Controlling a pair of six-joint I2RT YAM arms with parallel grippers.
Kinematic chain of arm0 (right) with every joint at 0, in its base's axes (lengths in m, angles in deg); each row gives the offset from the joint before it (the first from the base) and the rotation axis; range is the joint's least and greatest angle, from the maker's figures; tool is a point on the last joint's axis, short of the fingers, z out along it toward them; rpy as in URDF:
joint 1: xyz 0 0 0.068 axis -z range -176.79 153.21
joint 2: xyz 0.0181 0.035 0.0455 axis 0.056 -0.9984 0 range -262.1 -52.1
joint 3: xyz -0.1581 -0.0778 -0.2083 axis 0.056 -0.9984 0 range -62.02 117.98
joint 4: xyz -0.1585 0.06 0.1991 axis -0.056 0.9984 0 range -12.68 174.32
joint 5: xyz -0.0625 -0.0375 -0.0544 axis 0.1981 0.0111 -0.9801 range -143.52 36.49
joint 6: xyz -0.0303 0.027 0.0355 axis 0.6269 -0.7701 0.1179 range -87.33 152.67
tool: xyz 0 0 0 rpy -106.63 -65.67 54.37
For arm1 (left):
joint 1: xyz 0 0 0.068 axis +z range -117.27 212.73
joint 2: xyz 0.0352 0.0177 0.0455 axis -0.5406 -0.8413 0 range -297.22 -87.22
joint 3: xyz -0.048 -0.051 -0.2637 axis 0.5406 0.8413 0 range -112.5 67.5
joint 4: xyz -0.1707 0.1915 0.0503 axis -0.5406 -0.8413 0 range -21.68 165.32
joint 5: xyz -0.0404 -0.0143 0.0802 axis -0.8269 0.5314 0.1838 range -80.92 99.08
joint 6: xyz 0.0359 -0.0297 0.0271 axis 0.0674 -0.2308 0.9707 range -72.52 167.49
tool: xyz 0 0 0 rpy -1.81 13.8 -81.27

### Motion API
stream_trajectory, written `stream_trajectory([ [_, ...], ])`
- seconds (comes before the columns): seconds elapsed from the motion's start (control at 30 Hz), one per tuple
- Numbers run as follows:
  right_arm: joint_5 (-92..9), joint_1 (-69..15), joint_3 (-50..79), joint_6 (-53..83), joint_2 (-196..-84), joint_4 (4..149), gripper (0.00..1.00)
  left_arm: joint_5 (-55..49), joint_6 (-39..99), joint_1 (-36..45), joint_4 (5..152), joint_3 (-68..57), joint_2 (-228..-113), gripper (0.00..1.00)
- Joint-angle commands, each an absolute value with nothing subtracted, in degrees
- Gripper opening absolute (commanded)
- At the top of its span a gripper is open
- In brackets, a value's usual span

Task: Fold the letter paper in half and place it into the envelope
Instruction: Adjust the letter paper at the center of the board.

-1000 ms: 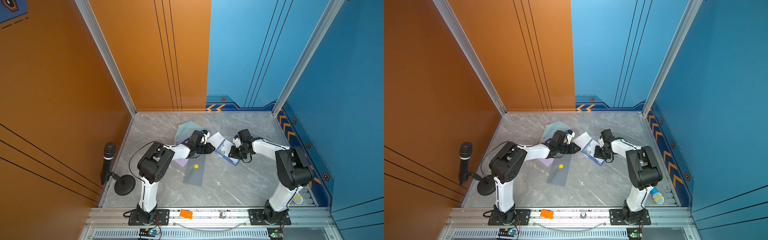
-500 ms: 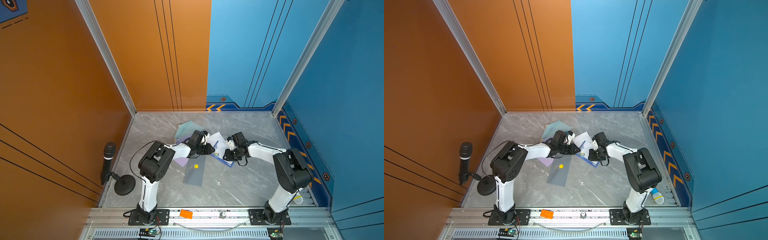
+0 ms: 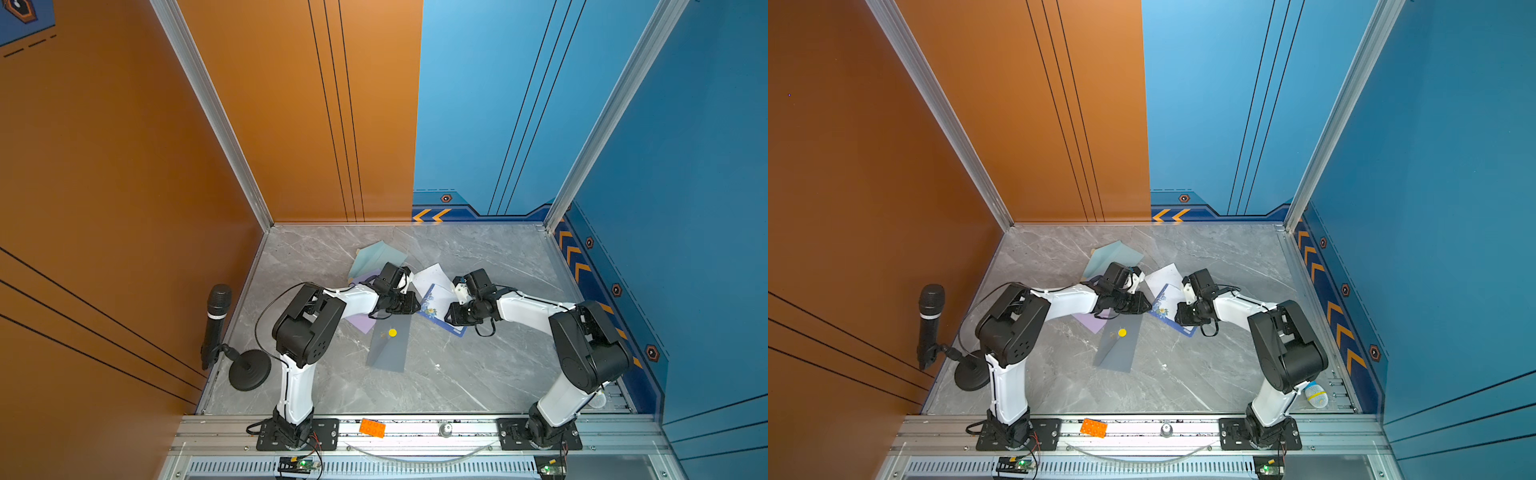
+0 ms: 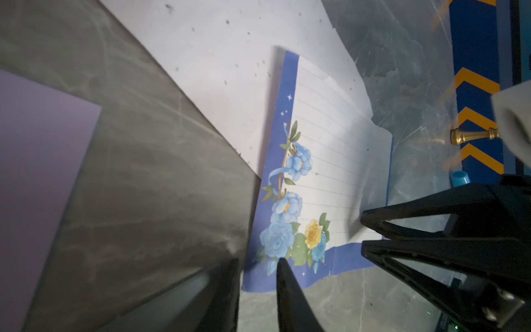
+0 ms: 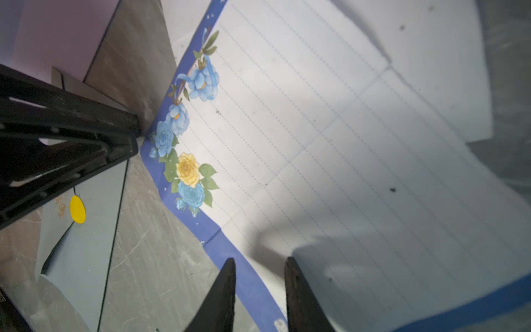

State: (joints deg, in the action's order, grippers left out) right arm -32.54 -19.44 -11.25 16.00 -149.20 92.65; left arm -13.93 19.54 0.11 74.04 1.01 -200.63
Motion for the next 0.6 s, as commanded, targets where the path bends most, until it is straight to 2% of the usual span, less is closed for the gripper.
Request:
stream_trajectory([
  [0.0, -33.08, -20.26, -15.06, 16.18, -150.74, 100.17, 0.32, -11.81, 21.47, 0.65, 70.48, -0.35, -199.67, 0.26],
  [0.27, -31.45, -20.34, -15.19, 15.20, -148.61, 99.05, 0.34, -13.24, 21.56, 0.13, 70.40, -2.19, -202.79, 0.28],
  [0.3, -30.82, -20.18, -14.90, 14.88, -148.31, 98.91, 0.34, -13.38, 21.64, 0.05, 70.32, -2.28, -202.96, 0.30],
  [0.33, -29.74, -19.86, -14.77, 14.23, -148.03, 98.47, 0.35, -13.34, 21.64, 0.05, 70.30, -2.28, -202.98, 0.45],
  [0.37, -29.00, -19.54, -14.72, 13.68, -147.81, 97.89, 0.35, -13.34, 21.63, 0.03, 70.37, -2.22, -202.98, 0.46],
  [0.43, -27.94, -18.84, -14.47, 12.82, -147.24, 97.11, 0.35, -13.64, 22.02, -0.14, 70.67, -2.09, -202.81, 0.42],
  [0.57, -27.07, -17.33, -13.21, 12.54, -146.51, 97.57, 0.36, -13.60, 21.91, -0.23, 70.21, -2.37, -203.06, 0.43],
])
